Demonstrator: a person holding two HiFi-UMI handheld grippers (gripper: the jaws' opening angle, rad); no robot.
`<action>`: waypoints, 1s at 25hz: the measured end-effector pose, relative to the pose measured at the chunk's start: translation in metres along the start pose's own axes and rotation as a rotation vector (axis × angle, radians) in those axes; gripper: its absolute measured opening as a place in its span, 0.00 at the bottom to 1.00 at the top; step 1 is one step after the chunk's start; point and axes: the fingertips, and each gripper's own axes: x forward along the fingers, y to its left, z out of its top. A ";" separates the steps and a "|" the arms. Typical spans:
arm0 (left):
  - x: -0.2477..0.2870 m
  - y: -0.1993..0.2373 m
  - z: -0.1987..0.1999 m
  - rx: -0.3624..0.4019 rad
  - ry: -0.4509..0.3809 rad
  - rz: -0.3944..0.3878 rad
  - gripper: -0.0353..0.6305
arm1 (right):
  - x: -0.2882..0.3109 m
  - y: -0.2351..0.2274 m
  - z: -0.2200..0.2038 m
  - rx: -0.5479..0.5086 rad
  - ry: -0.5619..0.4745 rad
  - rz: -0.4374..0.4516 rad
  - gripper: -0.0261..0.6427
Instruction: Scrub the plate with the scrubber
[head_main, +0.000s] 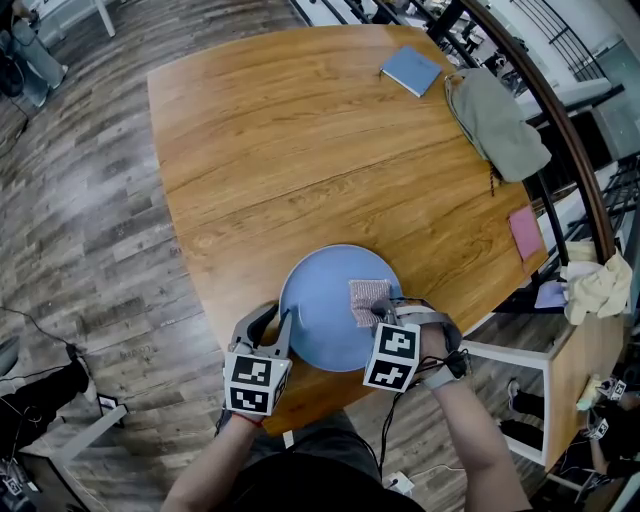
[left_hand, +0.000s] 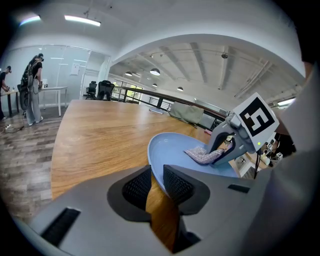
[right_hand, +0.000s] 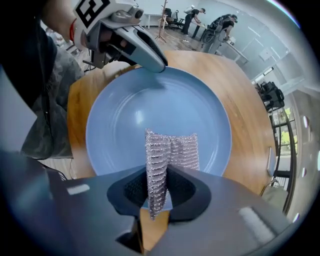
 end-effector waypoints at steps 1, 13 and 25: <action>0.000 0.000 0.000 0.000 -0.001 0.001 0.16 | -0.002 0.007 -0.003 0.019 0.006 0.029 0.17; 0.000 -0.001 -0.001 -0.009 -0.002 0.006 0.16 | -0.036 0.091 0.040 0.158 -0.101 0.567 0.17; -0.002 0.001 -0.003 -0.045 0.012 -0.012 0.15 | -0.027 0.071 0.120 0.033 -0.271 0.503 0.17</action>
